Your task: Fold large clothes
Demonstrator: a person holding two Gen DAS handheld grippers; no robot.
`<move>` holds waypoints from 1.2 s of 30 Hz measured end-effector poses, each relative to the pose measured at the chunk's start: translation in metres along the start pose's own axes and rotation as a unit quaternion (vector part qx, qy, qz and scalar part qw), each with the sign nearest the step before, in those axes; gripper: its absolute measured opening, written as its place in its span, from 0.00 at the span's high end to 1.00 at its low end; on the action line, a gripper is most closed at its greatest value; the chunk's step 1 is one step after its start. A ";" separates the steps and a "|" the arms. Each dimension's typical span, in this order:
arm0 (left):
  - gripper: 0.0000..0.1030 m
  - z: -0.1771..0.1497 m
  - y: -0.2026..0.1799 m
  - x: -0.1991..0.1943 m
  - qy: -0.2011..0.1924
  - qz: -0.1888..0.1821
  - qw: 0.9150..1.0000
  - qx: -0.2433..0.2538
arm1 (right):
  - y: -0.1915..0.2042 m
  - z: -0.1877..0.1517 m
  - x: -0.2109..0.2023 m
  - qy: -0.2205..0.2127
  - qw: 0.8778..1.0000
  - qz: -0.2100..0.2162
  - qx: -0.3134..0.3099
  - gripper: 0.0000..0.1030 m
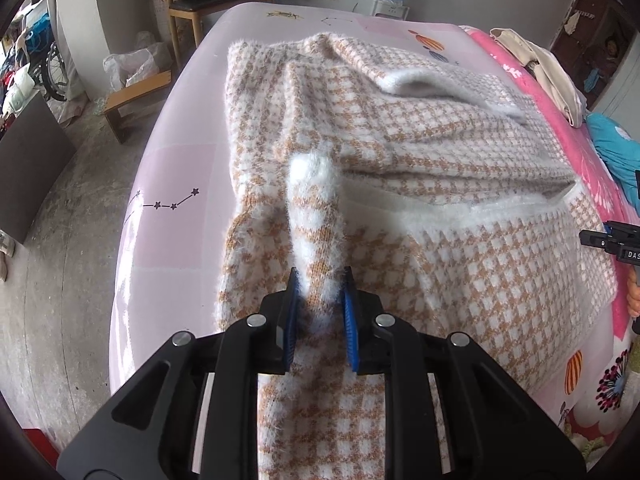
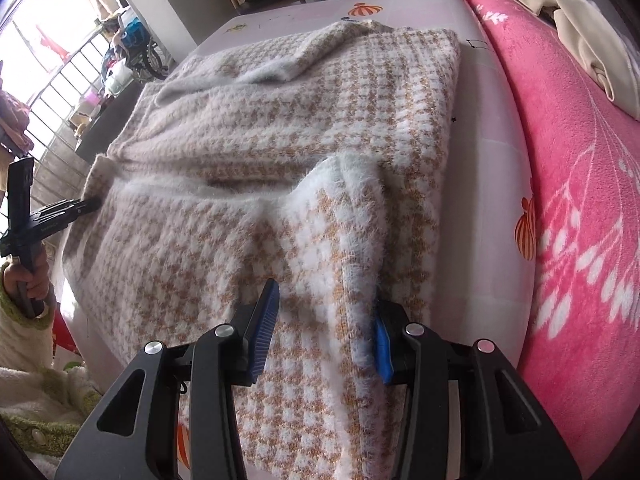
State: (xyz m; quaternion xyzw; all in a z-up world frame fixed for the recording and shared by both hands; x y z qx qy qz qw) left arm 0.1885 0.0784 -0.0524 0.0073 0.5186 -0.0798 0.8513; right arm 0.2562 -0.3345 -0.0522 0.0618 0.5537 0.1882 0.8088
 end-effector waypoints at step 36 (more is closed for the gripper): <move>0.78 0.001 -0.029 0.005 -0.009 0.091 0.996 0.024 | 0.029 -0.002 0.008 0.003 0.993 -0.109 -0.045 0.71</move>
Point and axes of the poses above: each gripper's, at about its wrist camera, not at the fingertips, and x roughly the way its jaws point, y to its left, z to its top, the point moved 1 cm from there along x, roughly the way its jaws point, and after that the axes turned 4 degrees about z, right-handed, at the moved point
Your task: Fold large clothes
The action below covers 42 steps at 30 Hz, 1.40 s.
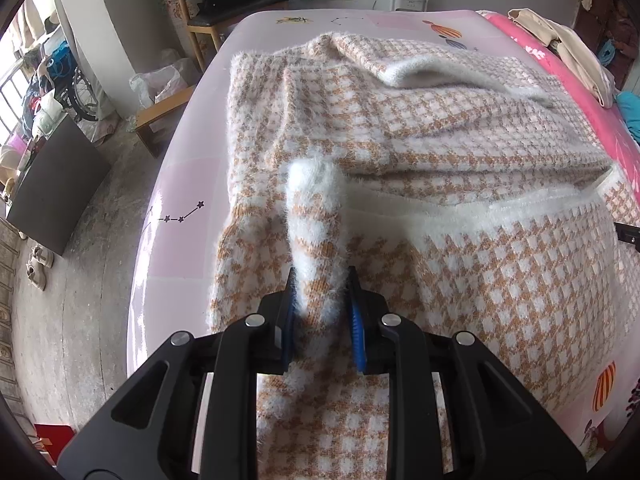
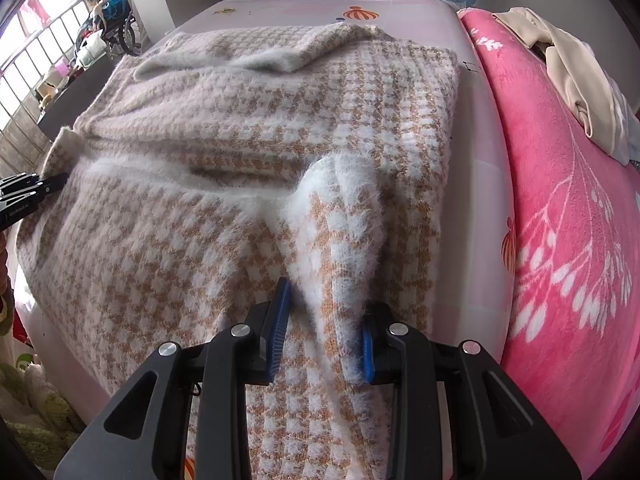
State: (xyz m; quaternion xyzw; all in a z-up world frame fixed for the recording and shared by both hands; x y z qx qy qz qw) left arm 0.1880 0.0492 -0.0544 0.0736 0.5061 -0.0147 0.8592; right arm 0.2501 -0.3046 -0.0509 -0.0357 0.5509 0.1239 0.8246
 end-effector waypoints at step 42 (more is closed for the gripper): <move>0.78 0.001 -0.007 0.001 -0.002 0.017 1.000 0.009 | -0.003 -0.001 0.000 -0.001 1.000 0.004 0.011 0.70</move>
Point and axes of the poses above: each gripper's, at about its wrist camera, not at the fingertips, and x roughly the way its jaws point, y to its left, z to its top, the point moved 1 cm from there along x, roughly the way its jaws point, and after that the axes turned 4 degrees about z, right-handed, at the moved point
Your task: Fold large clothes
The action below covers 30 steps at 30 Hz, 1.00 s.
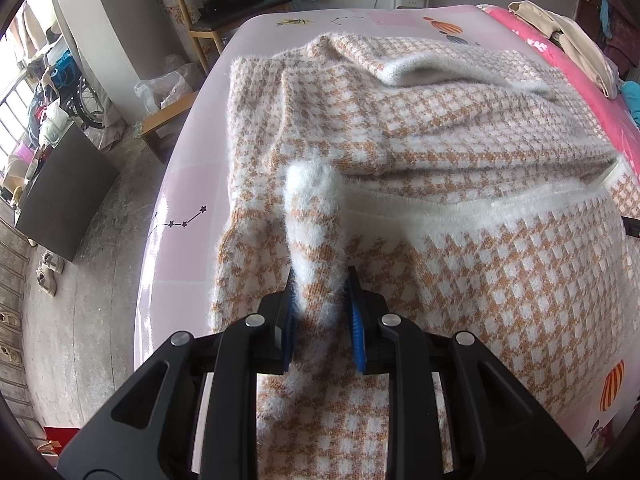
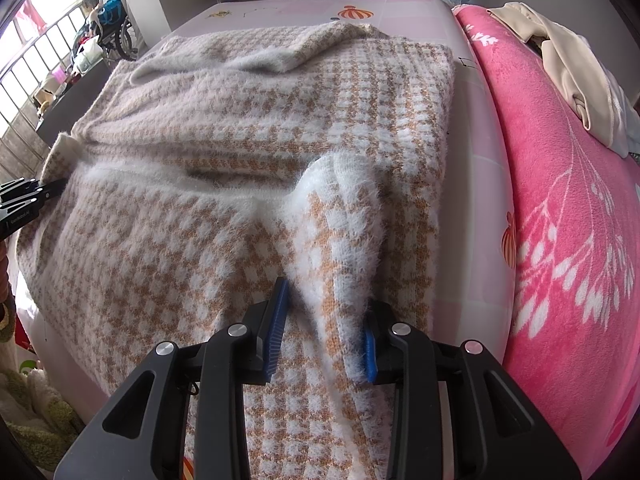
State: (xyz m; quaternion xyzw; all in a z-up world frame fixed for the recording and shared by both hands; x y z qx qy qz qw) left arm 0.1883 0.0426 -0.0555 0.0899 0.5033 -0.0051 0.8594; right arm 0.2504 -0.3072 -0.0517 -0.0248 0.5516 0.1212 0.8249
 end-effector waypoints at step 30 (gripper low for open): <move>0.78 0.000 -0.002 -0.001 -0.003 0.007 1.000 0.004 | 0.001 -0.001 0.000 -0.002 1.000 -0.004 -0.001 0.69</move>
Point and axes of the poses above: each gripper's, at about its wrist camera, not at the fingertips, and x roughly the way its jaws point, y to its left, z to its top, the point moved 1 cm from there along x, roughly the way its jaws point, and after that the axes turned 4 degrees about z, right-handed, at the moved point
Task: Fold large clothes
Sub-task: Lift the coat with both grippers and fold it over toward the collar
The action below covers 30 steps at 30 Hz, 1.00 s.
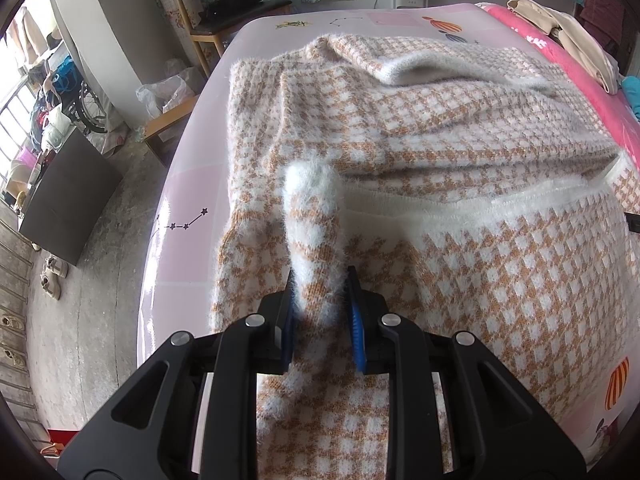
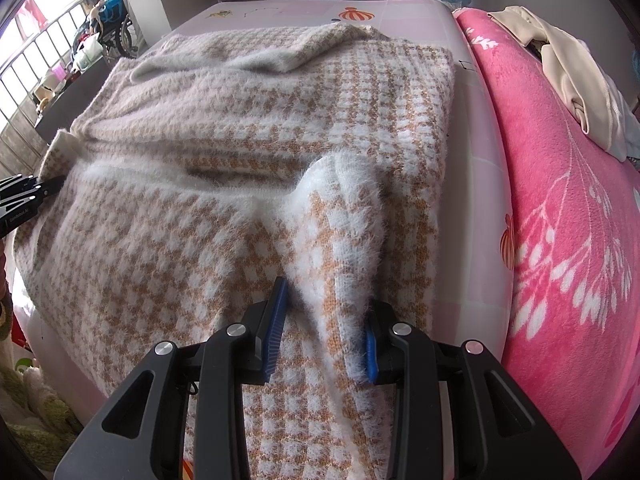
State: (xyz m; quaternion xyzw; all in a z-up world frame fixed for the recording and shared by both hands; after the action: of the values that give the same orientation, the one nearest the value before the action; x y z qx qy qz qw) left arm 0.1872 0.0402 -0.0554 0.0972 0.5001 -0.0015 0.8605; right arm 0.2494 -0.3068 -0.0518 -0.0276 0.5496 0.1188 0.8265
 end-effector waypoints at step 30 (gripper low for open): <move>0.93 0.096 0.044 -0.128 -0.266 0.010 0.964 0.008 | 0.009 0.104 -0.123 -0.211 0.972 -0.095 -0.045 0.93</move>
State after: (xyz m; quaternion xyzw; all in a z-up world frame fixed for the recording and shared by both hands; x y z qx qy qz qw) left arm 0.2104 0.0552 0.1082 0.1051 0.2521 -0.0223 0.9617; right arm 0.2961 -0.3000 0.1023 -0.0913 0.3516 0.0677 0.9292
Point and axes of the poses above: each gripper's, at about its wrist camera, not at the fingertips, and x roughly the way its jaws point, y to its left, z to its top, the point moved 1 cm from there along x, roughly the way its jaws point, and after that the axes turned 4 degrees about z, right-handed, at the moved point
